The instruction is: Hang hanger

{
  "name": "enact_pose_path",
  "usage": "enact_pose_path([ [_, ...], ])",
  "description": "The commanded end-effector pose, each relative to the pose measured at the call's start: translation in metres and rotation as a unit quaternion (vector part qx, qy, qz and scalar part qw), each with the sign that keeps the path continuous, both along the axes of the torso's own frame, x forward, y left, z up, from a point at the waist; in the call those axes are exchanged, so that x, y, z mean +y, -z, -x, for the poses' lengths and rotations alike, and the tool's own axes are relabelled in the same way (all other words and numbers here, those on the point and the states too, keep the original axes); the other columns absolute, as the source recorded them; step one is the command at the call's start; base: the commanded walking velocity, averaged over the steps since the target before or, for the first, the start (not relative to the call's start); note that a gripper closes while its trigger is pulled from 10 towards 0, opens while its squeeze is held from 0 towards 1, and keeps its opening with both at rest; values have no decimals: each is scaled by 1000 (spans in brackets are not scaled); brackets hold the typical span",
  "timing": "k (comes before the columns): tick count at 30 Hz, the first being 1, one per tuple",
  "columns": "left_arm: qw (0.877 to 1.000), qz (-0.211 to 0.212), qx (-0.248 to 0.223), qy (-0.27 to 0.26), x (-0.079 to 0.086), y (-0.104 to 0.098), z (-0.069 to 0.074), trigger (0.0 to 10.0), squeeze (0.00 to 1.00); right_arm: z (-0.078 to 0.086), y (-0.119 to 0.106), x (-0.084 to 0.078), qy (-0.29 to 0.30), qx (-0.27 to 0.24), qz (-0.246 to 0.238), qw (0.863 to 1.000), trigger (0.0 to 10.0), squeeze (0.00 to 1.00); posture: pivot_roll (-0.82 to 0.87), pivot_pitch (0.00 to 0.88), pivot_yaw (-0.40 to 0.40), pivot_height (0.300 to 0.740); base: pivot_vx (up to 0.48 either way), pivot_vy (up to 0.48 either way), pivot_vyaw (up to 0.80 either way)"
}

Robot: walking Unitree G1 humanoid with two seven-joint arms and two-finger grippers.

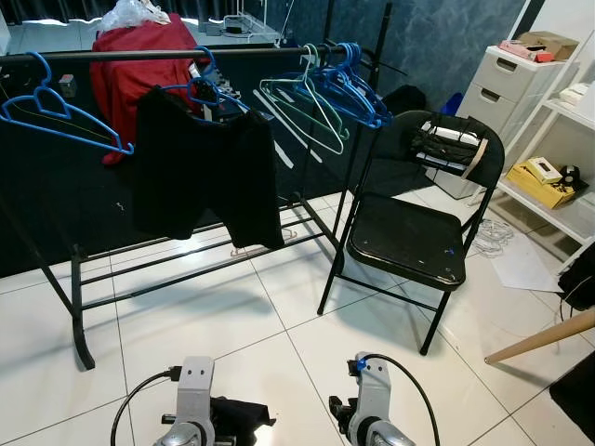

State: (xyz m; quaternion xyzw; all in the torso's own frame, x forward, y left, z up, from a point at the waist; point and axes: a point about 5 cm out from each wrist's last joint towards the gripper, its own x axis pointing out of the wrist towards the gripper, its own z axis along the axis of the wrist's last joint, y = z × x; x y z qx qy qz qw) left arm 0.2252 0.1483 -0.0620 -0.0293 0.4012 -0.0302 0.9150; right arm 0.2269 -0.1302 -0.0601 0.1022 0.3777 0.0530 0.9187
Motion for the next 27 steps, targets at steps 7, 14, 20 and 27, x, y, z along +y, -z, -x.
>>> enact_pose_path([
  [7,1000,-4,9,-6,2,4,7,10000,0,4,3,0,-21,10,16,1000,10000,0,2,31,-108,740,0,0,0],
  [14,1000,-3,10,-5,1,5,7,10000,0,4,3,0,-21,11,16,1000,10000,0,1,34,-110,740,0,0,0],
  [20,1000,-11,6,3,2,5,7,10000,0,3,2,0,-10,5,10,1000,10000,0,7,38,-111,740,0,0,0],
  [27,1000,-3,7,2,-1,4,6,10000,0,-6,-4,-18,39,-13,0,999,10000,0,-15,48,-95,740,0,0,0],
])
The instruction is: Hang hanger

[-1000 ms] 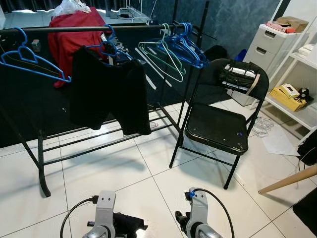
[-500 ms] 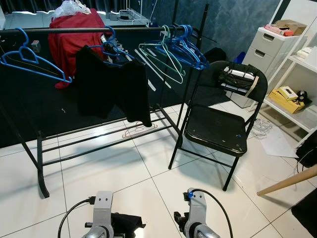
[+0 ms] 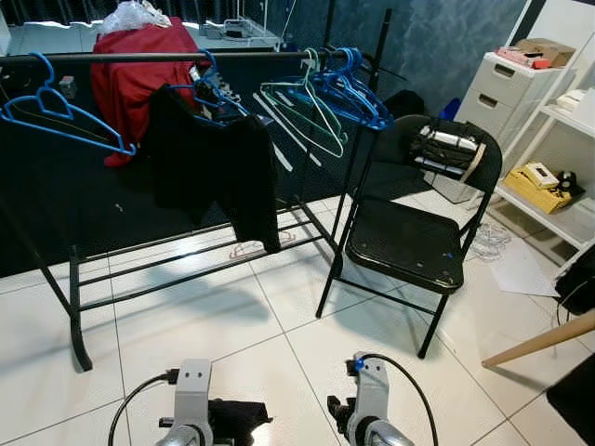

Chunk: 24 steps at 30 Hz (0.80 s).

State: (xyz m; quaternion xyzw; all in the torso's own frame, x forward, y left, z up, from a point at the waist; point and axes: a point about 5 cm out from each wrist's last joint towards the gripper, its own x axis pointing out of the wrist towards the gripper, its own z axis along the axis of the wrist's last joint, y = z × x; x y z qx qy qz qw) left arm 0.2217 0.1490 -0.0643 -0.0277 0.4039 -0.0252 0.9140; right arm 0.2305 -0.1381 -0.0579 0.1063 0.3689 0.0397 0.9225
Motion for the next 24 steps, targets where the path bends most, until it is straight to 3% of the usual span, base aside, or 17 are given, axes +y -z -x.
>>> enact_pose_path([
  [1,1000,0,4,6,-2,2,3,10000,0,-2,-1,-10,24,-6,-1,1000,10000,0,-15,48,-95,740,0,0,0],
  [8,1000,4,4,15,-6,0,-1,10000,0,-5,-4,-21,46,-13,0,999,10000,0,-23,38,-86,740,0,0,0],
  [13,1000,-3,3,20,-3,-2,-4,10000,0,-8,-6,-6,5,-20,5,1000,10000,0,-16,42,-80,740,0,0,0],
  [24,1000,-7,5,19,-2,-1,-3,10000,0,-3,-2,-1,-12,-7,11,1000,10000,0,-6,19,-112,740,0,0,0],
])
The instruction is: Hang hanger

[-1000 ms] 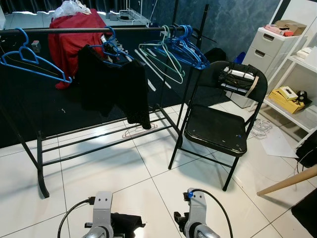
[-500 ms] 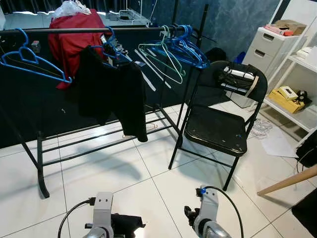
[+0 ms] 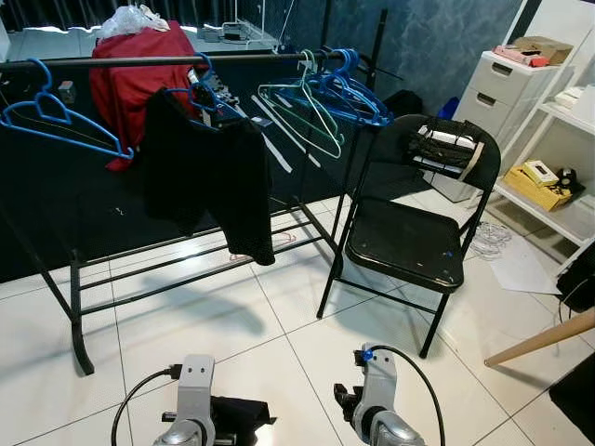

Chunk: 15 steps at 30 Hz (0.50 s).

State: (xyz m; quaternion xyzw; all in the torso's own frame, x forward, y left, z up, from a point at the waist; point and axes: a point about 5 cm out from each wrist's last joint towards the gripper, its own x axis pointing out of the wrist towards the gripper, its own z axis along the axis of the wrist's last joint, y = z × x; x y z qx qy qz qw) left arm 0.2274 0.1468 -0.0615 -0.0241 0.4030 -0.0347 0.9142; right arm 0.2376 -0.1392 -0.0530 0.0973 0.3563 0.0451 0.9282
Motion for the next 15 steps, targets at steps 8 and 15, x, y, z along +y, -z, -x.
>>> enact_pose_path([
  [8,999,13,19,-35,5,4,5,10000,0,4,3,0,-28,11,15,999,10000,0,-17,17,-134,740,0,0,0],
  [15,999,15,22,-36,7,8,13,10000,0,4,3,1,-20,10,11,1000,10000,0,-6,28,-96,740,0,0,0],
])
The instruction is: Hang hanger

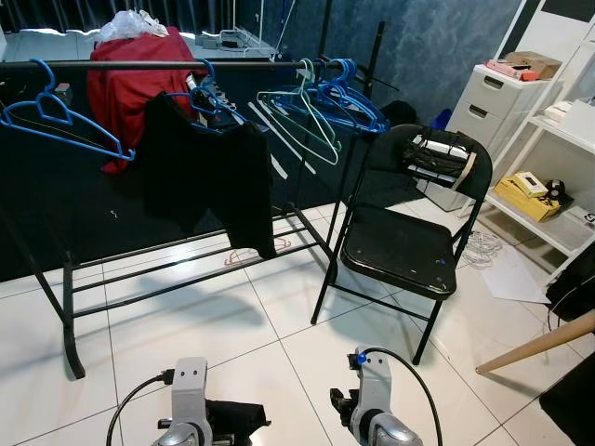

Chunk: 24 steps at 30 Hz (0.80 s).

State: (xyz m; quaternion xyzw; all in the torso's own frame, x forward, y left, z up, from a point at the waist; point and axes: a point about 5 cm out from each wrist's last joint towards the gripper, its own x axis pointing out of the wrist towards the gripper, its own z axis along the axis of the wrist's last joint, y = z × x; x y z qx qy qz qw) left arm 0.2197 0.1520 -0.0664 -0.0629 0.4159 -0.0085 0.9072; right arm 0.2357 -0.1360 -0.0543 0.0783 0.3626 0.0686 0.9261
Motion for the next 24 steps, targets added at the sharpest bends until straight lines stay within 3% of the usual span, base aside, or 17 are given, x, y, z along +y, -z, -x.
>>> enact_pose_path([
  [1,1000,-9,5,4,2,3,5,10000,0,2,2,-3,9,7,2,1000,10000,0,-6,28,-96,740,0,0,0],
  [3,1000,-26,2,-4,6,8,16,10000,0,14,10,-4,30,26,-2,999,10000,0,6,2,-106,740,0,0,0],
  [7,1000,-28,1,-7,7,9,19,10000,0,20,13,-5,29,34,-1,999,10000,0,16,0,-113,740,0,0,0],
  [14,1000,-24,-12,-5,6,3,7,10000,0,20,13,-4,26,29,-16,999,10000,0,10,23,-114,740,0,0,0],
  [15,1000,-22,-15,0,4,2,6,10000,0,17,11,-3,38,25,-41,998,10000,0,6,24,-108,740,0,0,0],
  [24,999,-25,-10,17,-1,4,10,10000,0,24,15,-4,22,46,-37,998,10000,0,11,26,-108,740,0,0,0],
])
